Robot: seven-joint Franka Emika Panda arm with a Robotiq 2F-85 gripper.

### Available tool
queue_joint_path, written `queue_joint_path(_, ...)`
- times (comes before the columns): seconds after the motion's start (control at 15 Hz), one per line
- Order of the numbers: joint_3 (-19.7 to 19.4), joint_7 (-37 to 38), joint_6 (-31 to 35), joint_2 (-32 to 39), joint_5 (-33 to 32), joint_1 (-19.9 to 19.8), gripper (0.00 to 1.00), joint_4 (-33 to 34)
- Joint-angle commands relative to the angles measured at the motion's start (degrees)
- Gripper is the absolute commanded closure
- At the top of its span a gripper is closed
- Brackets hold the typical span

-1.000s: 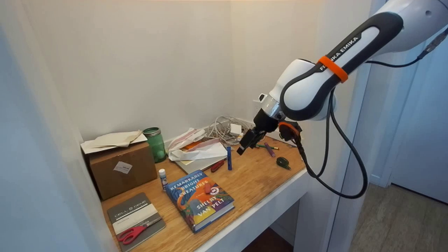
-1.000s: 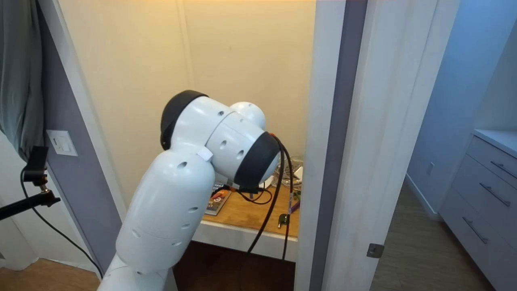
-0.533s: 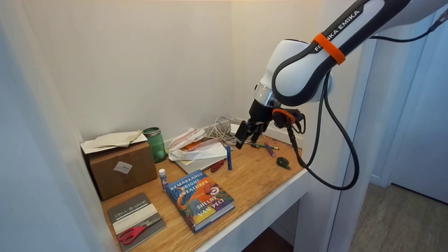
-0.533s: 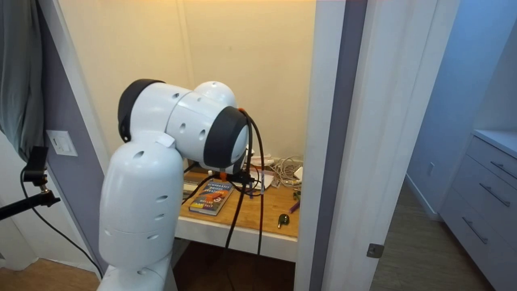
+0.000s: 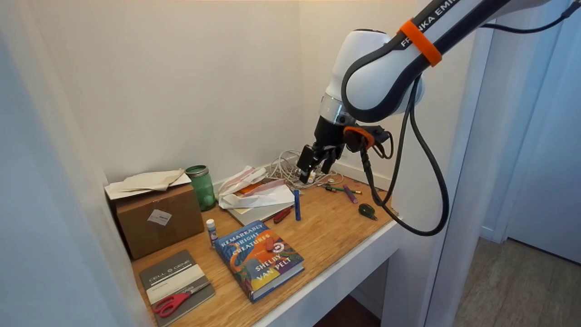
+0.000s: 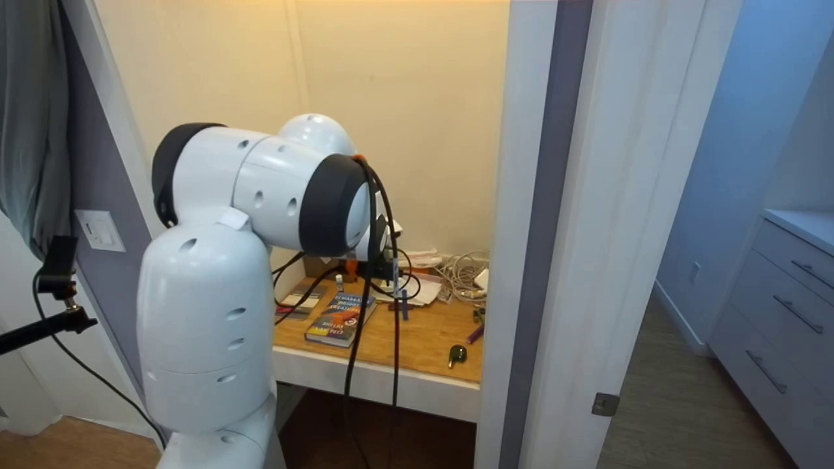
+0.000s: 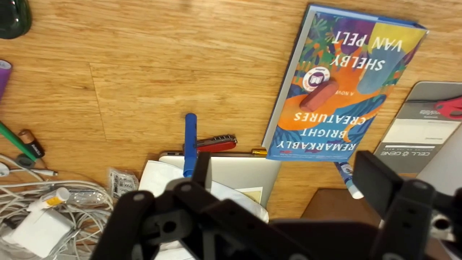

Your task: Put the blue marker in an upright position

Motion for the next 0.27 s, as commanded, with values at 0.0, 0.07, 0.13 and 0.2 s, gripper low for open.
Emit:
queue_joint_path(0.0, 0.0, 0.0, 0.0, 0.1, 0.0, 0.0, 0.00, 0.0)
queue_joint_path(0.07, 0.0, 0.0, 0.0, 0.1, 0.0, 0.0, 0.00, -0.1)
queue_joint_path(0.13, -0.1, -0.1, 0.0, 0.2, 0.0, -0.1, 0.00, -0.1)
queue_joint_path(0.2, -0.1, -0.1, 0.0, 0.2, 0.0, -0.1, 0.00, -0.1)
